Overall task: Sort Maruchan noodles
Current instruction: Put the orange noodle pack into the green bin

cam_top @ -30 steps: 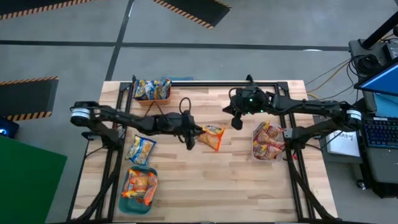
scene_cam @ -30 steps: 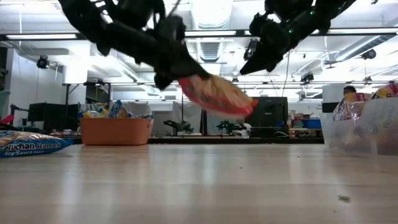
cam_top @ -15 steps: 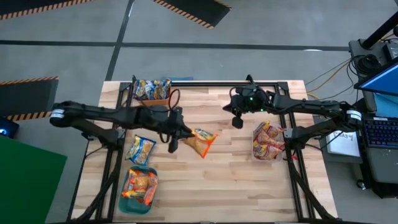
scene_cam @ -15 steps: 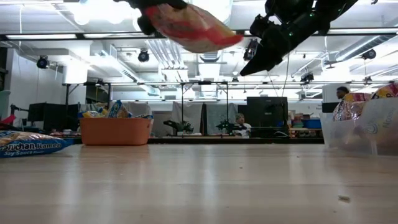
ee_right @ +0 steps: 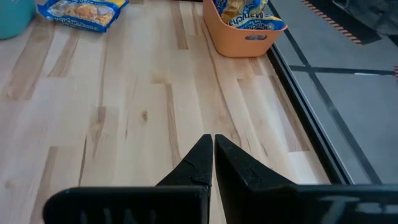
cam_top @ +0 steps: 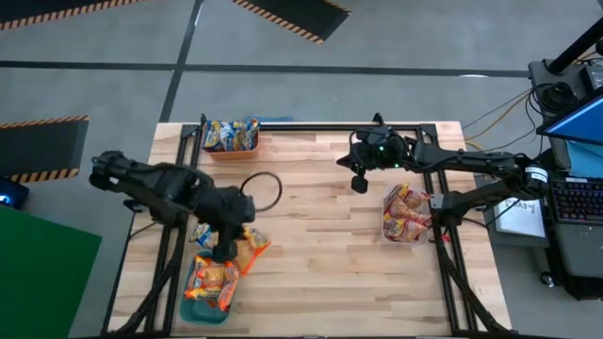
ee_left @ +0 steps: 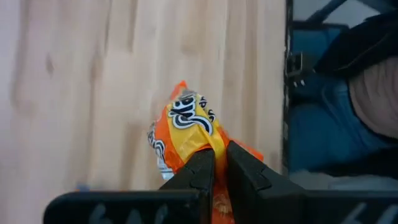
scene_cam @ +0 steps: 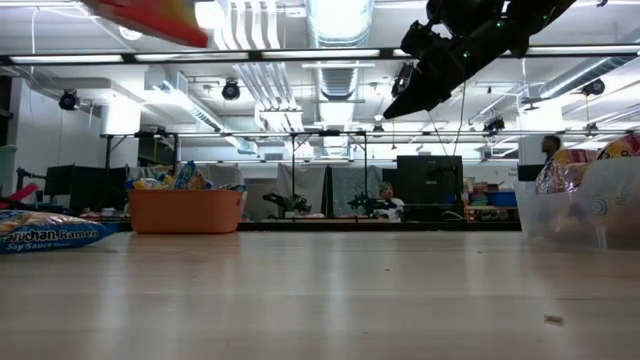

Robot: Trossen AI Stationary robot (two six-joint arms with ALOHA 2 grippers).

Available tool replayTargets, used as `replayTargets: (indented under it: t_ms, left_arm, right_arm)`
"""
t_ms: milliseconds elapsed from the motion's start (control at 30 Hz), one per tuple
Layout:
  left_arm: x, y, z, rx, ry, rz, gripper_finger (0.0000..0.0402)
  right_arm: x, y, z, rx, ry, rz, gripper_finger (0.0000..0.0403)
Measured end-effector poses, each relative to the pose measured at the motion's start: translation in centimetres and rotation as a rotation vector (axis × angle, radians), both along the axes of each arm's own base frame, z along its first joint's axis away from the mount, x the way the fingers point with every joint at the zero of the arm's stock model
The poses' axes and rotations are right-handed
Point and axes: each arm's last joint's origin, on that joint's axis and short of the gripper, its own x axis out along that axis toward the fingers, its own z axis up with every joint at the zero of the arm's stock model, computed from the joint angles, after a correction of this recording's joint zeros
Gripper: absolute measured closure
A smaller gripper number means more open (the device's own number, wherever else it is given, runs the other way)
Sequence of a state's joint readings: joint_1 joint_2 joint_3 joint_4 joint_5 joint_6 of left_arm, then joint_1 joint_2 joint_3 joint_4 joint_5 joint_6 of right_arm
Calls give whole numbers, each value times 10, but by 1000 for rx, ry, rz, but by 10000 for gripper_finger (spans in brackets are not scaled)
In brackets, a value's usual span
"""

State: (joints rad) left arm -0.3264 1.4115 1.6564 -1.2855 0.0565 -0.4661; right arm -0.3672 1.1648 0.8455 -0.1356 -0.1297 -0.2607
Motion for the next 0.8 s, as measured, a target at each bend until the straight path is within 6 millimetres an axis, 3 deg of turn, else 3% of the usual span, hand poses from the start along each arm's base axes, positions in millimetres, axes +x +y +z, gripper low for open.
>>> replayTargets:
  t_ms: [300,567,800]
  left_arm:
    - [-16,-38,-18,-19,378,249,394]
    - [-34,-73,-21,-50,420,327,394]
    - [-38,-84,-31,-53,422,366,394]
  right_arm:
    - [0,0,0,9,-2,-5,394]
    - [0,0,0,14,-3,-8,394]
    - [0,0,0,16,-1,-9,394]
